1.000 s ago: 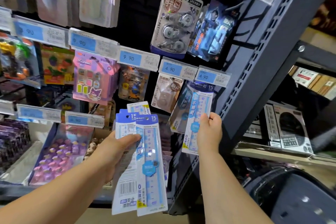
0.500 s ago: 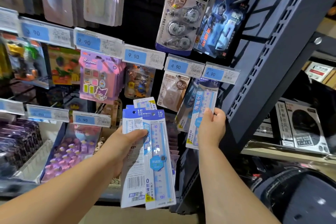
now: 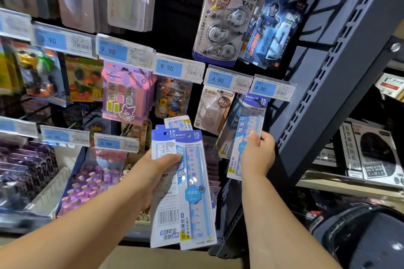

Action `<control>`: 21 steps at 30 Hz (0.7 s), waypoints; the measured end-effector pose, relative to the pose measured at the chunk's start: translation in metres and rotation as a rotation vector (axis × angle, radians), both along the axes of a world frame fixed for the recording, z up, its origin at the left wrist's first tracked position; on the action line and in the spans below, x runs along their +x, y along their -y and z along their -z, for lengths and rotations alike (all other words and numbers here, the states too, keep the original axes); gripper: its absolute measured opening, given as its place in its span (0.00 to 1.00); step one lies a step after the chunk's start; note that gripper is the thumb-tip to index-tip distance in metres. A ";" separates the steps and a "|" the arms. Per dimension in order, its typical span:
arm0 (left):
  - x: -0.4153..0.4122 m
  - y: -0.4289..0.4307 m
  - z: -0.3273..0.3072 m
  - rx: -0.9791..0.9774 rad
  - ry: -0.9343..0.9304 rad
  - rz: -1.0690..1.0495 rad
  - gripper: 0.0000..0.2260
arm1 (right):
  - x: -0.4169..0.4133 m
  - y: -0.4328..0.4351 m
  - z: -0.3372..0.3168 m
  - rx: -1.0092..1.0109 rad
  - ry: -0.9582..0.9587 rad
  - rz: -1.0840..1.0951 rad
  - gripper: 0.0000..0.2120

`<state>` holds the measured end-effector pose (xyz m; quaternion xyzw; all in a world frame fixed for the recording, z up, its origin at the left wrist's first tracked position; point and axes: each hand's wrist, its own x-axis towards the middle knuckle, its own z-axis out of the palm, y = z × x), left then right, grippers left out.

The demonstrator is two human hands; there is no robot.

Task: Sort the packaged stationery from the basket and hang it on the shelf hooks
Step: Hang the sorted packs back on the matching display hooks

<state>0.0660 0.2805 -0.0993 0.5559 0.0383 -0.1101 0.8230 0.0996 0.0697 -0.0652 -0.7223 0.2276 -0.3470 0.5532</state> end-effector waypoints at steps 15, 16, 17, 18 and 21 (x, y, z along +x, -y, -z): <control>-0.003 -0.007 -0.001 -0.045 0.056 -0.035 0.09 | -0.031 -0.057 -0.010 -0.223 -0.435 -0.764 0.24; -0.004 -0.008 -0.002 -0.056 0.066 -0.024 0.09 | -0.031 -0.059 -0.007 -0.247 -0.521 -0.839 0.24; -0.005 -0.008 -0.002 -0.067 0.074 -0.009 0.08 | -0.031 -0.059 -0.006 -0.260 -0.535 -0.878 0.21; -0.006 -0.009 -0.003 -0.081 0.081 0.009 0.09 | -0.032 -0.058 -0.007 -0.244 -0.513 -0.903 0.16; -0.006 -0.010 -0.006 -0.096 0.103 0.030 0.09 | -0.035 -0.055 -0.012 -0.056 -0.452 -0.969 0.06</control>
